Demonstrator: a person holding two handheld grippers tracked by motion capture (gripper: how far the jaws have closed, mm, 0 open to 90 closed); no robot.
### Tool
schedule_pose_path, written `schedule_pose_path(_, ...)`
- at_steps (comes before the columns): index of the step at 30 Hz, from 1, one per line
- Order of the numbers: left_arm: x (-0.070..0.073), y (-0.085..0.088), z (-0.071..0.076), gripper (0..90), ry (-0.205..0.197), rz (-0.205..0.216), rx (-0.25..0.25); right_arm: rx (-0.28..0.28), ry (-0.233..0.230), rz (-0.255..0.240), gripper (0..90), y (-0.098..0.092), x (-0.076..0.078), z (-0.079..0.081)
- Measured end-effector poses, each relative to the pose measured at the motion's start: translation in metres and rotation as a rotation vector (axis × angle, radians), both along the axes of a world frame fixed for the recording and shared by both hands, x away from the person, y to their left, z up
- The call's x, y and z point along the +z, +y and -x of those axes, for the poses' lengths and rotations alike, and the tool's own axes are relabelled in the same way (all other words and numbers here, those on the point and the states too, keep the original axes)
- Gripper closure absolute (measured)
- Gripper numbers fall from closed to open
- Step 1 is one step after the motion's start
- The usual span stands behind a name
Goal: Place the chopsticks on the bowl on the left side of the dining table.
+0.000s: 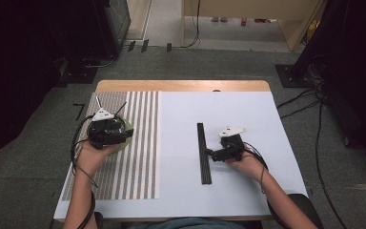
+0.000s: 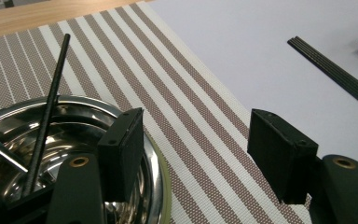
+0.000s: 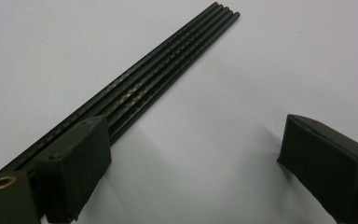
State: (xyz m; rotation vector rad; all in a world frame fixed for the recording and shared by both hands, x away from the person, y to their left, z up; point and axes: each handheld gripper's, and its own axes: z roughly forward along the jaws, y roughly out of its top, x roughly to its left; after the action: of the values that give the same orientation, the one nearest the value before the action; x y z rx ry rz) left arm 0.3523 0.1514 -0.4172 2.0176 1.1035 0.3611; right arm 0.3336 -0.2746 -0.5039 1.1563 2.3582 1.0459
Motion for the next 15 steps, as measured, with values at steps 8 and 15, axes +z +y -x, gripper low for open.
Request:
schedule_pose_path(8, -0.001, -0.017, 0.002, 36.8, 0.001, -0.013, -0.042, 0.0, -0.001, 0.0, 8.3, 0.0, 0.0, 0.0)
schedule_pose_path(15, -0.003, -0.029, 0.003, 36.3, -0.011, -0.021, -0.054, 0.0, 0.0, 0.0, 8.3, 0.0, 0.0, 0.0)
